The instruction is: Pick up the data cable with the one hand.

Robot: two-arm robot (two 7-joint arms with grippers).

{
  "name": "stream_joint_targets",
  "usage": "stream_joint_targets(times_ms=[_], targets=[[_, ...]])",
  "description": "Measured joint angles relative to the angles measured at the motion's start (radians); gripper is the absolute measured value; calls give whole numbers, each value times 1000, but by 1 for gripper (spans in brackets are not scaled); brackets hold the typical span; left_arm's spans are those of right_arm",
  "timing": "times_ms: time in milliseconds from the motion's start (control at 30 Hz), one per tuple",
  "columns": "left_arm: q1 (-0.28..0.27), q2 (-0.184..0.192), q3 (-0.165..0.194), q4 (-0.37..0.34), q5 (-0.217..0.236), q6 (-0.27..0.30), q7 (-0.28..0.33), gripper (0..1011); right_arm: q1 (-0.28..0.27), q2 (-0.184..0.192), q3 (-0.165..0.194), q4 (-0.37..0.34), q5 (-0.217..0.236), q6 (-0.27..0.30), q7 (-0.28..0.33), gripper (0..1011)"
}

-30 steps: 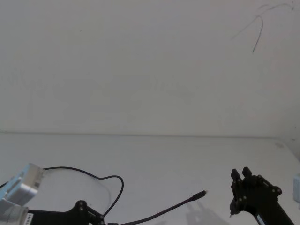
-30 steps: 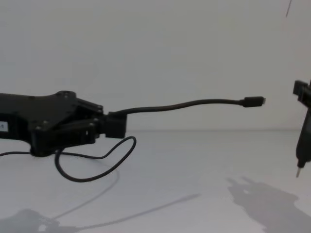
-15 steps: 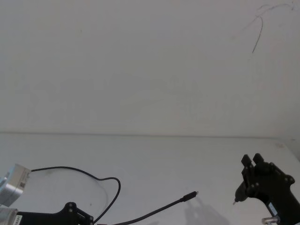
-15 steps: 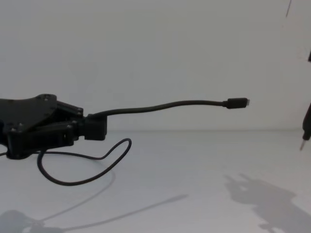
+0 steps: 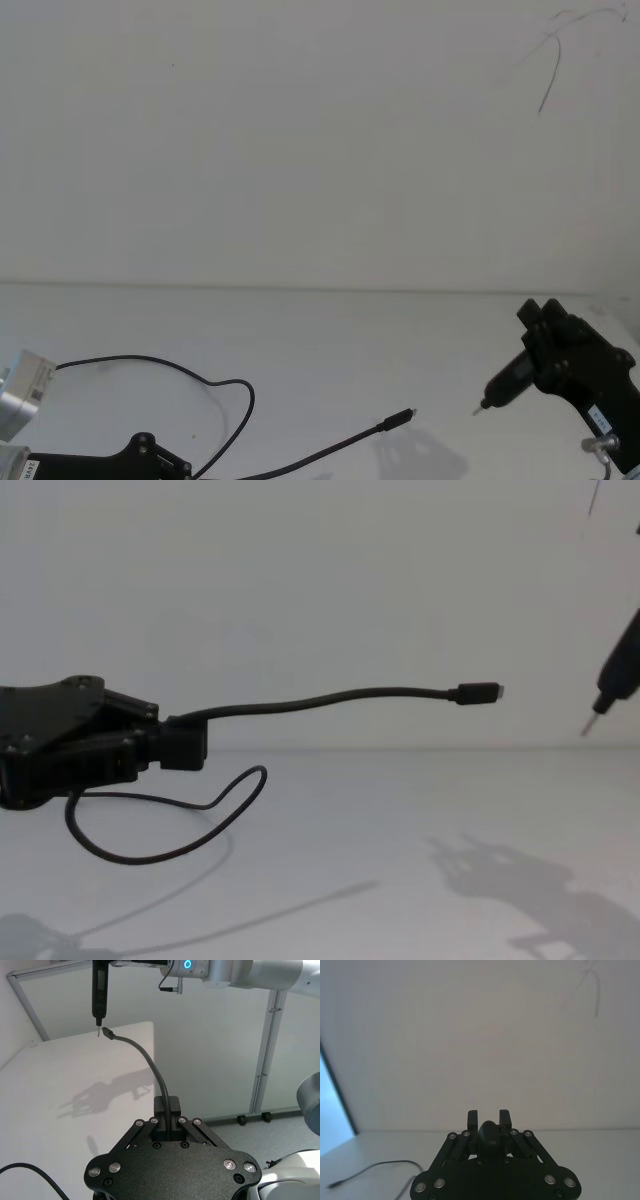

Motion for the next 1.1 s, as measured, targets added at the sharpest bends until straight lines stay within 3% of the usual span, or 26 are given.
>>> stream_joint_targets(times_ms=[400, 733, 1100], targets=[[1, 2, -1, 2, -4, -1, -3, 42, 43, 6, -12, -17, 132, 78, 81, 251], [1, 3, -1, 3, -5, -2, -4, 42, 65, 12, -24, -22, 193, 112, 116, 251], [1, 3, -1, 3, -6, -2, -5, 42, 72, 27, -22, -24, 220, 122, 129, 251]])
